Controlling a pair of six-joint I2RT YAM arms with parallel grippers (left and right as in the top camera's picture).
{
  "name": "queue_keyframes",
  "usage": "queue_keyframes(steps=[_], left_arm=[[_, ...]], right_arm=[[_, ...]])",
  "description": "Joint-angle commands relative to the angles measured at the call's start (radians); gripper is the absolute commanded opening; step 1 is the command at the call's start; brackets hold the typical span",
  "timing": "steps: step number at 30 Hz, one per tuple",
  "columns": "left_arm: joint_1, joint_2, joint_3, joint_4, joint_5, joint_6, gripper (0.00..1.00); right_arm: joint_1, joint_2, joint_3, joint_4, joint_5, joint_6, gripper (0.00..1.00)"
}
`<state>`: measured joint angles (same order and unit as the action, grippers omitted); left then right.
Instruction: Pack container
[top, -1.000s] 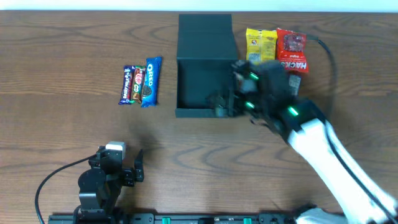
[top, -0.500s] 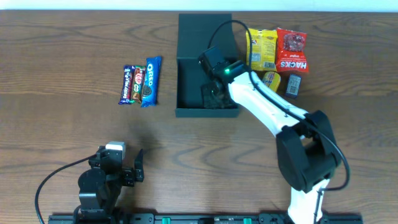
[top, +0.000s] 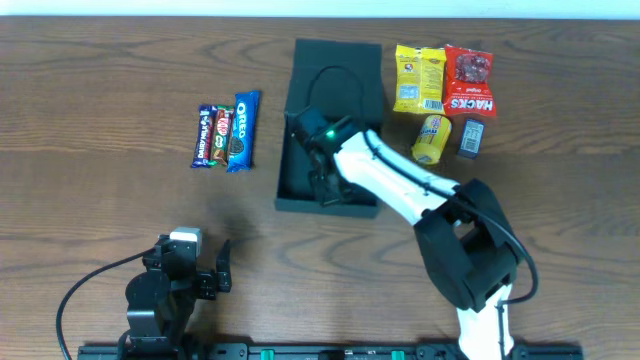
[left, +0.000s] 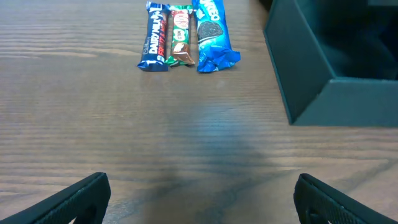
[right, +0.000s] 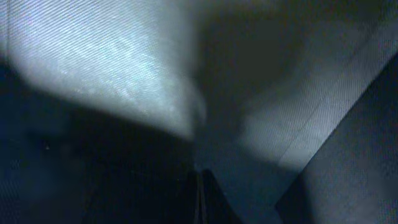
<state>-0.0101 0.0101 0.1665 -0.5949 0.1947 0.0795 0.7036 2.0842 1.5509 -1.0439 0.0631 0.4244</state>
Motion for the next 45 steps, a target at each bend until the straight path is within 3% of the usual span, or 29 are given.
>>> queue_keyframes(steps=[1,23,26,32,33,34,35,40,45], left_arm=[[0.004,-0.006,-0.010,0.001,-0.003,0.011,0.95],[0.004,-0.006,-0.010,0.001,-0.003,0.011,0.95],[0.004,-0.006,-0.010,0.001,-0.003,0.011,0.95],[0.004,-0.006,-0.010,0.001,-0.003,0.011,0.95],[0.004,-0.006,-0.010,0.001,-0.003,0.011,0.95],[0.004,-0.006,-0.010,0.001,-0.003,0.011,0.95],[0.004,-0.006,-0.010,0.001,-0.003,0.011,0.96],[0.004,-0.006,-0.010,0.001,-0.003,0.011,0.95],[0.004,-0.006,-0.010,0.001,-0.003,0.011,0.95]], right_arm=[[0.046,0.014,0.017,-0.012,0.016,0.002,0.02],[0.089,0.000,0.017,-0.192,0.147,-0.004,0.01],[0.089,-0.067,0.020,-0.182,0.135,0.037,0.01],[0.042,-0.368,0.018,-0.187,0.209,0.141,0.01],[0.029,-0.407,0.017,-0.192,0.224,0.151,0.06],[0.015,-0.438,0.014,-0.196,0.239,0.158,0.28],[-0.002,-0.465,0.008,-0.200,0.252,0.165,0.40],[-0.064,-0.471,-0.055,-0.224,0.249,0.261,0.51],[-0.093,-0.442,-0.180,-0.126,0.162,0.330,0.44]])
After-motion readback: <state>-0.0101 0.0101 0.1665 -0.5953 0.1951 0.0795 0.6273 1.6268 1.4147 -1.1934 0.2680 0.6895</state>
